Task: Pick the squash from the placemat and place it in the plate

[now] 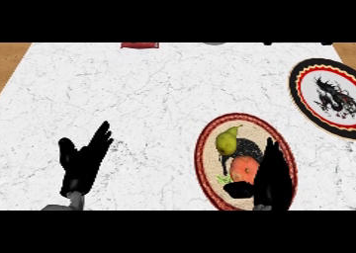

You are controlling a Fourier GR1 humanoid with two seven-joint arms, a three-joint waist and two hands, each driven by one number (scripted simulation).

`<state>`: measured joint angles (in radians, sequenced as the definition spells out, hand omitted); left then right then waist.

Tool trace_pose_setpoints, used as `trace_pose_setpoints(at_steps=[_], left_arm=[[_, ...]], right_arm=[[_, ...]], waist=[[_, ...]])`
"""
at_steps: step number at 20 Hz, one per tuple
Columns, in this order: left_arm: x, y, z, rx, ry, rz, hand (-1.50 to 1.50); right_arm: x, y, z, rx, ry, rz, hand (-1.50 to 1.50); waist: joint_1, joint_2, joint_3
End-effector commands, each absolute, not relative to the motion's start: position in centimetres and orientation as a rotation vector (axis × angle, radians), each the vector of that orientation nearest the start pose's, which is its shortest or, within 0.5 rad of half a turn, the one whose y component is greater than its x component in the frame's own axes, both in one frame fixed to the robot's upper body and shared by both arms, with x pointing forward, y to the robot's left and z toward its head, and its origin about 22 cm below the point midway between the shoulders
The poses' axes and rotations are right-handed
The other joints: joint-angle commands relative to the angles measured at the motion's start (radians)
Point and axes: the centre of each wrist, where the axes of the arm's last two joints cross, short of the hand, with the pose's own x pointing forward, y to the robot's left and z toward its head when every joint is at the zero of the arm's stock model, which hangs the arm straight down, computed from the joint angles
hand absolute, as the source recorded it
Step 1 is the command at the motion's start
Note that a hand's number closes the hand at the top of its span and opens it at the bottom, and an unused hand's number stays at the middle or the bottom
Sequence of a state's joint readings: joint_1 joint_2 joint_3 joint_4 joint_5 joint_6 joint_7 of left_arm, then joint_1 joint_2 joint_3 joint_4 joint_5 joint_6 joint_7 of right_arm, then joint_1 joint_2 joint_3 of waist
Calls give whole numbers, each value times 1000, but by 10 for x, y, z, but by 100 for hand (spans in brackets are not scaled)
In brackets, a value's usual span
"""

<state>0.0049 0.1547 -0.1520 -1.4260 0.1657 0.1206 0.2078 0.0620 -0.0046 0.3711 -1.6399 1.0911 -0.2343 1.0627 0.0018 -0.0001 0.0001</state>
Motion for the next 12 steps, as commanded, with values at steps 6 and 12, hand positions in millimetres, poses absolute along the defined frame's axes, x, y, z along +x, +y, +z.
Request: trace_pose_setpoints(at_steps=[6,12], left_arm=[[237,227,-37,-17,-1182,-12,0],[233,242,-21,3,-1184,3,0]], right_arm=[[235,-129,-10,-1042,-721,473,150],[255,-136,7,-1066,-746,484,150]], waist=[[1,0,0],[2,0,0]])
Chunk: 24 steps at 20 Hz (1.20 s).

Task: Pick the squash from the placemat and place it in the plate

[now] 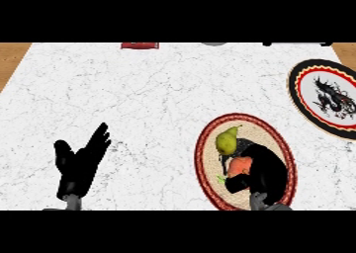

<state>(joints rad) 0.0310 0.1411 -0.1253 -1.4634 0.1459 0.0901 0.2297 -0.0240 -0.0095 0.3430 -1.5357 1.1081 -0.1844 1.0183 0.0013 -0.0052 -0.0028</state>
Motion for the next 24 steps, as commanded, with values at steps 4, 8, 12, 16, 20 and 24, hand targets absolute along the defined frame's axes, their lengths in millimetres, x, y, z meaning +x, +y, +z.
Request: trace_pose_setpoints(at_steps=[4,8,12,16,20,24], left_arm=[[244,221,-28,-17,-1201,-65,0],[242,228,-28,-43,-1200,-61,0],[242,231,-31,-34,-1195,-26,0],[244,223,-26,-35,-1192,-44,0],[240,239,-27,-3,-1198,-20,0],[232,244,-36,15,-1200,-14,0]], right_arm=[[338,-111,33,-1069,-770,511,150],[375,-97,53,-1166,-907,428,150],[391,-104,80,-1364,-1162,327,150],[399,-95,81,-1426,-1215,173,150],[405,-106,92,-1453,-1250,-33,150],[404,-125,83,-1438,-1250,-190,150]], waist=[[53,22,4],[69,24,4],[49,19,3],[36,16,3],[21,11,3],[11,8,3]])
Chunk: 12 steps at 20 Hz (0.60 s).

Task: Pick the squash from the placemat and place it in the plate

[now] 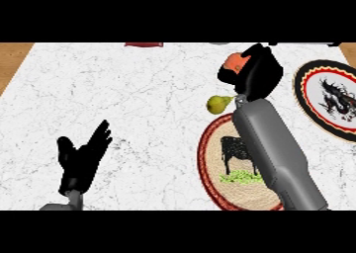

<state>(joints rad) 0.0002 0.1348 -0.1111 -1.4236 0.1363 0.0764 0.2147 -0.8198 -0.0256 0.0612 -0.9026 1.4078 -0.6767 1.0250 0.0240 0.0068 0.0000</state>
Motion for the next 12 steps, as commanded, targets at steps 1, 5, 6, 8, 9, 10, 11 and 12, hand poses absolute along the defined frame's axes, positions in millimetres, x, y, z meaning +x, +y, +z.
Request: trace_pose_setpoints(at_steps=[1,5,6,8,9,10,11,12], left_arm=[[240,228,-36,-4,-1194,-16,0],[243,235,-35,-4,-1185,5,0],[241,236,-30,6,-1199,-9,0],[230,237,-40,-10,-1196,-7,0],[239,238,-29,3,-1194,-1,0],[230,258,-25,-13,-1189,-15,0],[240,233,-34,27,-1200,-14,0],[239,240,-28,-2,-1181,-10,0]], right_arm=[[409,-146,84,-1448,-1254,-228,150],[408,-174,79,-1457,-1307,-361,150],[396,-178,63,-1470,-1307,-364,150],[406,-215,62,-1565,-1259,-363,150],[397,-237,53,-1564,-1251,-387,150],[390,-244,42,-1604,-1247,-349,150],[400,-257,47,-1632,-1221,-369,150],[396,-260,39,-1661,-1220,-389,150]], waist=[[-16,1,1],[-16,0,1],[-25,-6,1],[-11,-2,1],[-17,-2,1],[-15,-5,1],[-12,0,1],[-12,-1,1]])
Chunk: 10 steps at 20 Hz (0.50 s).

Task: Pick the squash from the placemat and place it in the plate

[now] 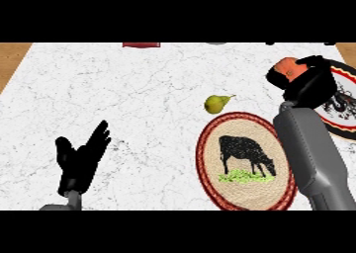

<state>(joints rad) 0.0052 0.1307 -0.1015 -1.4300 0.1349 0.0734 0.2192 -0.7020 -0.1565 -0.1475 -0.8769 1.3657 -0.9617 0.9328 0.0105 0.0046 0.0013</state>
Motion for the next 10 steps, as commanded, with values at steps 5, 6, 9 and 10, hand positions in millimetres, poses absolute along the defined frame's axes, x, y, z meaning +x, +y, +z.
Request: trace_pose_setpoints(at_steps=[5,6,9,10], left_arm=[[238,244,-29,-16,-1171,-11,0],[238,244,-39,-10,-1212,-15,0],[261,243,-30,4,-1209,-21,0],[232,231,-32,-29,-1217,-13,0]], right_arm=[[391,-337,57,-1728,-1196,-468,150],[386,-341,42,-1731,-1175,-471,150],[390,-367,56,-1748,-1156,-468,150],[378,-374,41,-1755,-1161,-458,150]], waist=[[7,3,1],[7,5,1],[14,13,2],[17,6,2]])
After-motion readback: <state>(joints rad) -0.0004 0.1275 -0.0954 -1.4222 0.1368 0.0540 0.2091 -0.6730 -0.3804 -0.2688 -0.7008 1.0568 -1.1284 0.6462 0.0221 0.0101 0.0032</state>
